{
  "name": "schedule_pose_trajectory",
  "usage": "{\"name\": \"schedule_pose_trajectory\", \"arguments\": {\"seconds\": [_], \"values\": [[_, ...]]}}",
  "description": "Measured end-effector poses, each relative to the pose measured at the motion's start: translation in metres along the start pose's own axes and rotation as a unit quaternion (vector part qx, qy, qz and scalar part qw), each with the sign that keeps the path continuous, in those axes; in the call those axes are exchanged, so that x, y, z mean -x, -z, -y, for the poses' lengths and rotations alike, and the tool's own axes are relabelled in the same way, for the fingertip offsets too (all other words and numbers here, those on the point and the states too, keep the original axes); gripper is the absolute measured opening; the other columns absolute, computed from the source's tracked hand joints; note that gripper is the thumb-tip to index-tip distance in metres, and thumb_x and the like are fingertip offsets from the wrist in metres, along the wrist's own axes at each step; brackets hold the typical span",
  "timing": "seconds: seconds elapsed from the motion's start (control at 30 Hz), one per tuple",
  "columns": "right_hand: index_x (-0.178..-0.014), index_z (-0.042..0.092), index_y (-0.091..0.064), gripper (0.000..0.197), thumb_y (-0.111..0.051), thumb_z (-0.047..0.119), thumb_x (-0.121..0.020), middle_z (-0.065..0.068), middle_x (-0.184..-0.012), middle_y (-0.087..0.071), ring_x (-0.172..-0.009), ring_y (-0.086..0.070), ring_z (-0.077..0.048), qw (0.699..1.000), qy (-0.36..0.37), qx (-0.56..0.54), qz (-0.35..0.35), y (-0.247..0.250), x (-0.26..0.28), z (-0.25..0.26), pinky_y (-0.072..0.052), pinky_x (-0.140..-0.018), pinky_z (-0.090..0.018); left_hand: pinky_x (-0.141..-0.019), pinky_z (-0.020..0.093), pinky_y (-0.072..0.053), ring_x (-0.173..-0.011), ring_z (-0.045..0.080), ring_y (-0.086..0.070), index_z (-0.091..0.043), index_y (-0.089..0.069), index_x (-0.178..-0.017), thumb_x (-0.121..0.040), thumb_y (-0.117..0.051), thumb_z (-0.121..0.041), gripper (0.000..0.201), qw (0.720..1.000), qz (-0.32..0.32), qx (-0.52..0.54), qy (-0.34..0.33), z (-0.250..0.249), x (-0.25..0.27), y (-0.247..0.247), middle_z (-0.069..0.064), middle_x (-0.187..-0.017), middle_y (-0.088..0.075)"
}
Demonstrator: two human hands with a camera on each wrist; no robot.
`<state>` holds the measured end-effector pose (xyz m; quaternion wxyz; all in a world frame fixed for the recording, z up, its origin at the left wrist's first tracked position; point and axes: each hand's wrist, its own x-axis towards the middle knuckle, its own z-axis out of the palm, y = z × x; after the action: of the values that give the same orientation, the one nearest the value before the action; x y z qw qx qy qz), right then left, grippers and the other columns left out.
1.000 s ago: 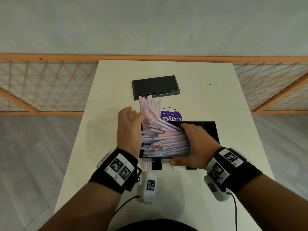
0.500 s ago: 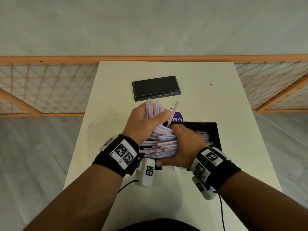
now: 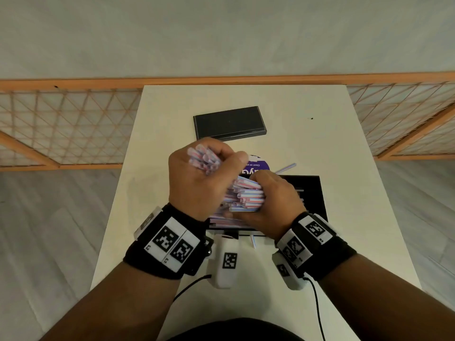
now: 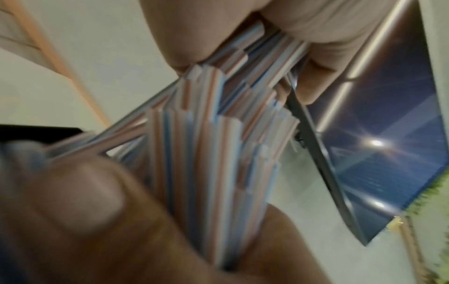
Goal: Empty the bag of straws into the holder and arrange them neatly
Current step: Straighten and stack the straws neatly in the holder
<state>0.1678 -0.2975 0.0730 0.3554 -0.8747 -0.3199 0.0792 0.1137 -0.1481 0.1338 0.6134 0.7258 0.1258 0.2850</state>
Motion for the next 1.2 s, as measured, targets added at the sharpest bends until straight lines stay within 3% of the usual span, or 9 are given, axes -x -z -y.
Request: {"name": "schedule_pose_trajectory", "arguments": {"seconds": [0.13,0.23,0.4,0.57,0.7,0.83,0.93,1.03,1.2], "values": [[-0.105,0.024,-0.055,0.068,-0.073,0.071,-0.059,0.006,-0.096,-0.059,-0.086,-0.055,-0.018,0.996,-0.024,0.04,0.074,0.0,0.006,-0.012,-0.051,-0.077,-0.038,-0.079,0.038,-0.056,-0.082,0.027,-0.072,-0.008,-0.076,-0.081,-0.073,-0.07,-0.04,0.033,0.988,-0.084,0.073,0.109,0.015,0.005,0.014,0.014,-0.085,-0.075],[-0.11,0.02,-0.057,0.071,-0.079,0.064,-0.059,0.004,-0.103,-0.06,-0.094,-0.056,-0.019,0.998,-0.024,0.037,0.047,0.004,0.015,-0.014,-0.05,-0.081,-0.035,-0.092,0.044,-0.057,-0.096,0.033,-0.073,-0.01,-0.072,-0.089,-0.067,-0.07,-0.044,0.041,0.95,-0.129,0.211,0.19,0.016,0.0,0.021,0.013,-0.091,-0.076],[-0.115,0.026,-0.051,0.087,-0.063,0.083,-0.051,0.007,-0.111,-0.061,-0.1,-0.057,-0.017,0.991,-0.091,0.085,0.053,0.017,0.021,-0.019,-0.051,-0.084,-0.035,-0.104,0.058,-0.048,-0.104,0.039,-0.069,-0.016,-0.068,-0.094,-0.072,-0.071,-0.045,0.037,0.964,-0.109,0.182,0.161,0.019,0.0,0.018,0.012,-0.095,-0.076],[-0.112,0.027,-0.047,0.099,-0.045,0.099,-0.045,0.005,-0.106,-0.064,-0.097,-0.061,-0.022,0.967,-0.153,0.182,0.095,0.021,0.02,-0.025,-0.053,-0.084,-0.04,-0.1,0.06,-0.048,-0.1,0.035,-0.067,-0.021,-0.066,-0.097,-0.059,-0.088,-0.061,0.06,0.962,-0.1,0.184,0.176,0.026,0.007,0.014,0.032,-0.104,-0.067],[-0.112,0.032,-0.042,0.09,-0.057,0.09,-0.046,0.011,-0.107,-0.06,-0.095,-0.06,-0.016,0.981,-0.152,0.098,0.069,0.015,0.018,-0.022,-0.053,-0.084,-0.039,-0.094,0.043,-0.055,-0.102,0.021,-0.071,-0.018,-0.061,-0.11,-0.061,-0.079,-0.041,0.057,0.953,-0.069,0.204,0.212,0.035,0.009,0.012,0.014,-0.113,-0.071],[-0.097,0.04,-0.035,0.065,-0.074,0.068,-0.052,0.018,-0.099,-0.055,-0.09,-0.057,-0.011,0.995,-0.092,0.001,0.043,0.008,0.012,-0.002,-0.051,-0.081,-0.039,-0.084,0.028,-0.055,-0.102,0.014,-0.07,-0.017,-0.062,-0.116,-0.056,-0.08,-0.032,0.064,0.947,-0.002,0.218,0.237,0.042,0.006,0.011,0.011,-0.119,-0.068],[-0.098,0.034,-0.036,0.071,-0.088,0.054,-0.054,0.015,-0.098,-0.058,-0.089,-0.061,-0.006,0.992,-0.102,-0.059,0.042,-0.001,0.003,0.007,-0.055,-0.076,-0.033,-0.092,0.034,-0.054,-0.11,0.018,-0.069,-0.018,-0.065,-0.115,-0.057,-0.081,-0.033,0.062,0.951,0.037,0.187,0.244,0.045,0.004,0.008,0.011,-0.122,-0.069],[-0.119,0.028,-0.035,0.091,-0.091,0.052,-0.051,0.014,-0.11,-0.057,-0.099,-0.058,-0.006,0.99,-0.116,-0.066,0.05,-0.007,-0.007,0.009,-0.051,-0.085,-0.024,-0.098,0.044,-0.054,-0.111,0.026,-0.07,-0.015,-0.066,-0.111,-0.068,-0.079,-0.024,0.046,0.942,0.043,0.191,0.273,0.043,0.002,0.006,0.014,-0.119,-0.072],[-0.135,0.027,-0.044,0.094,-0.068,0.072,-0.056,0.006,-0.119,-0.057,-0.108,-0.055,-0.016,0.994,-0.052,0.038,0.087,-0.022,-0.019,0.017,-0.051,-0.092,-0.043,-0.085,0.058,-0.058,-0.088,0.047,-0.069,-0.004,-0.07,-0.091,-0.07,-0.078,-0.028,0.033,0.96,0.053,0.155,0.227,0.031,0.005,0.0,0.031,-0.093,-0.069]]}}
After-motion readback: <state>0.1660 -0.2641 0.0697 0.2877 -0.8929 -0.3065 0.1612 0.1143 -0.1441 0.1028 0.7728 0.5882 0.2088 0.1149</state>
